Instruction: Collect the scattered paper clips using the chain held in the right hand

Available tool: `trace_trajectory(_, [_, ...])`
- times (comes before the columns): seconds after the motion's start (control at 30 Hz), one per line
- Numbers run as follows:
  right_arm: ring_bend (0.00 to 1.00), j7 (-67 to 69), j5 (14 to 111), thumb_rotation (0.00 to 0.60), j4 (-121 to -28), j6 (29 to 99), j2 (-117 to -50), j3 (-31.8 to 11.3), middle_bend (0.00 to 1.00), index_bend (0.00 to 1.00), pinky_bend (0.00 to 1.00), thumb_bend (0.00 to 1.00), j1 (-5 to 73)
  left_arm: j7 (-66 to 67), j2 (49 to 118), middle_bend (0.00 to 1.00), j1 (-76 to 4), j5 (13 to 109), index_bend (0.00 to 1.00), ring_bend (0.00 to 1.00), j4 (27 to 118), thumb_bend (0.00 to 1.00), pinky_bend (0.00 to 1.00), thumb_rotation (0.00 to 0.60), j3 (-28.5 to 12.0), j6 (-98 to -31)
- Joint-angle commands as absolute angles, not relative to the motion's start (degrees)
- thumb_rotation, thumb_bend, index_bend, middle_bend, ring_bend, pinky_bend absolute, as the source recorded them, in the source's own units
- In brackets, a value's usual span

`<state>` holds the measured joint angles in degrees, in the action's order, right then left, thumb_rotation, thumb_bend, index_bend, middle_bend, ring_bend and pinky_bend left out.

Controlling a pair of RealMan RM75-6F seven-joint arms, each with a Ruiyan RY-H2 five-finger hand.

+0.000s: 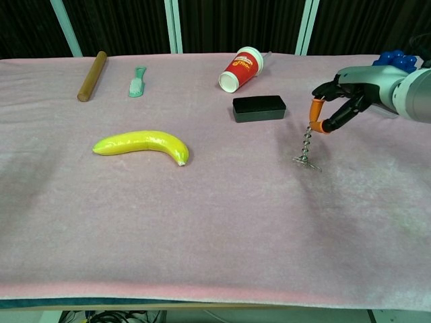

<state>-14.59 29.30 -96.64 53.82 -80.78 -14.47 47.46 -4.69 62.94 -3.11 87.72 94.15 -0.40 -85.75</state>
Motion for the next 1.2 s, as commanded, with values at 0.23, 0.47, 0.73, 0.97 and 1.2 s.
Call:
trace_trajectory(0.23, [0.0, -14.87, 29.25, 0.6, -95.12, 53.25, -82.15, -13.95, 0.0, 0.68, 0.17, 0.42, 47.77, -4.73, 62.93, 0.04, -3.12, 87.73, 0.1, 0.0, 94.14, 0.36, 0.0, 0.6, -0.4, -85.74])
trace_trajectory(0.47, [0.0, -16.16, 29.4, 0.6, -94.39, 53.28, -83.22, -13.45, 0.0, 0.68, 0.17, 0.42, 48.42, -4.7, 62.95, 0.04, -3.1, 87.75, 0.1, 0.0, 94.11, 0.36, 0.0, 0.6, -0.4, -85.8])
trace_trajectory(0.73, [0.0, -17.42, 29.12, 0.6, -93.2, 53.25, -84.89, -13.29, 0.0, 0.68, 0.17, 0.42, 49.32, -4.77, 62.91, 0.04, -3.11, 87.75, 0.1, 0.0, 94.14, 0.36, 0.0, 0.6, -0.39, -85.76])
trace_trajectory(0.97, [0.0, -17.77, 29.31, 0.6, -92.5, 53.29, -86.44, -13.64, 0.0, 0.68, 0.17, 0.42, 49.97, -4.82, 62.89, 0.04, -3.15, 87.73, 0.1, 0.0, 94.12, 0.36, 0.0, 0.6, -0.4, -85.68])
trace_trajectory(1.2, [0.0, -18.05, 28.91, 0.6, -91.26, 53.21, -88.51, -14.05, 0.0, 0.68, 0.17, 0.42, 50.71, -4.99, 62.83, 0.04, -3.12, 87.85, 0.1, 0.0, 94.1, 0.36, 0.0, 0.6, -0.34, -85.73])
